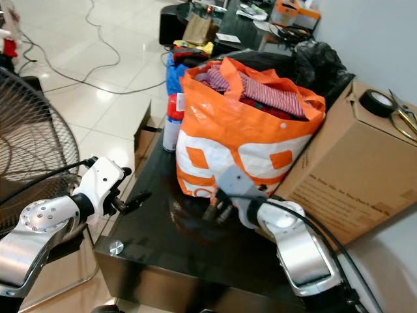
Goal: Hang keys on a hook
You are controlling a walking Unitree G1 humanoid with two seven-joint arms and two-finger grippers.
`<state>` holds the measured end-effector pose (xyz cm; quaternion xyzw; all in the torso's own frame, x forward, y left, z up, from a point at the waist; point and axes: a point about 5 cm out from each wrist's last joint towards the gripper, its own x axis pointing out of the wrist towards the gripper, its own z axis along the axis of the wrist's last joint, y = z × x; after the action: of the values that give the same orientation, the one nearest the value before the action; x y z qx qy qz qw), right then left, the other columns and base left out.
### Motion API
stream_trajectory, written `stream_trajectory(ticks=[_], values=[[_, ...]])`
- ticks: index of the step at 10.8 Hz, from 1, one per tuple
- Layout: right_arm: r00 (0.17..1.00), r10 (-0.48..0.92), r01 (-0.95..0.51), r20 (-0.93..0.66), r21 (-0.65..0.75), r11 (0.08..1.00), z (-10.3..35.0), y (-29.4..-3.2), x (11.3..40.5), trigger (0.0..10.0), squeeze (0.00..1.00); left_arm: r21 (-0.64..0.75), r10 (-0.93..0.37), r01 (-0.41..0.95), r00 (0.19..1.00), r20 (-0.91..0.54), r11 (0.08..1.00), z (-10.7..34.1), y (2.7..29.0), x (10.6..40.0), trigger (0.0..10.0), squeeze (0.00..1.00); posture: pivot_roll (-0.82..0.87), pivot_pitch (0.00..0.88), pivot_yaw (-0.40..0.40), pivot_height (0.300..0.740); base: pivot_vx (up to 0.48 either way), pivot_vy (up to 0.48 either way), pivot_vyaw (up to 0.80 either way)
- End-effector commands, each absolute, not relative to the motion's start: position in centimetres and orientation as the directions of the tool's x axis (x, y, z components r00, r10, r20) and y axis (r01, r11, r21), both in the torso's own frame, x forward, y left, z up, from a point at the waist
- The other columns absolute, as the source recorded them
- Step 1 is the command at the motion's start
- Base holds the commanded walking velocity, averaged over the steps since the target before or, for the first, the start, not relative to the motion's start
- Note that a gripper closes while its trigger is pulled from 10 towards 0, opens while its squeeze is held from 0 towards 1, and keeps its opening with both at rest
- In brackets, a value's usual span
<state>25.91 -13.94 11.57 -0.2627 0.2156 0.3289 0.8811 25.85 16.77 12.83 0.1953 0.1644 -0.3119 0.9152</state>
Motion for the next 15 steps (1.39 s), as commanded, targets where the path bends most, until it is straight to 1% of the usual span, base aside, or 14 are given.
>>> stream_trajectory(ticks=[1,2,3,4,5,6,7,8,9,10,11,12,13,15], values=[[0.724,0.454,-0.648,-0.52,-0.283,0.707,12.4,-14.1,26.2,0.0,0.0,0.253,-0.534,0.654,0.74,-0.41,0.713,13.1,16.1,25.8,10.0,0.0,0.13,0.0,-0.203,0.74,0.0,0.0,0.0],[0.724,0.382,-0.666,-0.575,-0.439,0.603,12.2,-14.9,26.1,0.0,0.0,0.257,-0.531,0.651,0.743,-0.406,0.714,13.1,16.2,25.8,10.0,0.0,0.13,0.0,-0.2,0.74,0.0,0.0,0.0],[0.703,0.48,-0.676,-0.524,-0.286,0.679,13.2,-13.9,25.9,0.0,0.0,0.26,-0.53,0.649,0.745,-0.404,0.715,13.2,16.2,25.9,10.0,0.0,0.13,0.0,-0.2,0.74,0.0,0.0,0.0],[0.696,0.42,-0.689,-0.583,-0.376,0.62,12.8,-14.8,25.9,0.0,0.0,0.261,-0.528,0.647,0.748,-0.403,0.717,13.2,16.1,26.0,10.0,0.0,0.11,0.0,-0.192,0.74,0.0,0.0,0.0],[0.679,0.439,-0.704,-0.588,-0.353,0.616,12.9,-14.7,25.8,0.0,0.0,0.265,-0.527,0.646,0.749,-0.403,0.716,13.1,15.9,26.2,10.0,0.0,0.12,0.0,-0.192,0.74,0.0,0.0,0.0],[0.7,0.436,-0.666,-0.566,-0.296,0.685,13.3,-14.1,26.1,0.0,0.0,0.266,-0.525,0.644,0.751,-0.4,0.717,13.1,15.8,26.3,10.0,0.0,0.11,0.0,-0.189,0.74,0.0,0.0,0.0],[0.732,0.345,-0.657,-0.587,-0.477,0.583,12.6,-15.2,26.7,0.0,0.0,0.279,-0.518,0.637,0.759,-0.395,0.719,13.2,15.8,26.5,10.0,0.0,0.12,0.0,-0.196,0.74,0.0,0.0,0.0],[0.711,0.475,-0.682,-0.519,-0.342,0.647,13.6,-13.7,26.6,0.0,0.0,0.282,-0.516,0.634,0.761,-0.392,0.72,13.2,15.8,26.5,10.0,0.0,0.11,0.0,-0.195,0.74,0.0,0.0,0.0],[0.661,0.576,-0.711,-0.481,-0.158,0.685,14.0,-12.5,26.0,0.0,0.0,0.286,-0.514,0.631,0.765,-0.388,0.721,13.2,15.7,26.6,10.0,0.0,0.12,0.0,-0.202,0.74,0.0,0.0,0.0],[0.735,0.244,-0.669,-0.632,-0.623,0.405,11.6,-16.1,26.8,0.0,0.0,0.299,-0.506,0.622,0.773,-0.383,0.723,13.3,15.7,26.7,10.0,0.0,0.13,0.0,-0.211,0.74,0.0,0.0,0.0],[0.734,0.363,-0.662,-0.575,-0.485,0.571,12.7,-15.0,27.0,0.0,0.0,0.301,-0.499,0.615,0.778,-0.382,0.728,13.2,15.8,26.7,10.0,0.0,0.12,0.0,-0.209,0.74,0.0,0.0,0.0],[0.708,0.456,-0.688,-0.539,-0.383,0.616,13.3,-14.0,26.7,0.0,0.0,0.304,-0.497,0.615,0.778,-0.384,0.728,13.2,15.8,26.6,10.0,0.0,0.13,0.0,-0.214,0.74,0.0,0.0,0.0],[0.747,0.367,-0.65,-0.554,-0.493,0.579,12.9,-14.9,27.3,0.0,0.0,0.308,-0.493,0.609,0.783,-0.38,0.731,13.2,15.8,26.6,10.0,0.0,0.13,0.0,-0.214,0.74,0.0,0.0,0.0],[0.745,0.414,-0.661,-0.523,-0.499,0.56,13.5,-14.2,27.3,0.0,0.0,0.309,-0.492,0.608,0.784,-0.379,0.731,13.2,15.8,26.7,10.0,0.0,0.12,0.0,-0.212,0.74,0.0,0.0,0.0]])
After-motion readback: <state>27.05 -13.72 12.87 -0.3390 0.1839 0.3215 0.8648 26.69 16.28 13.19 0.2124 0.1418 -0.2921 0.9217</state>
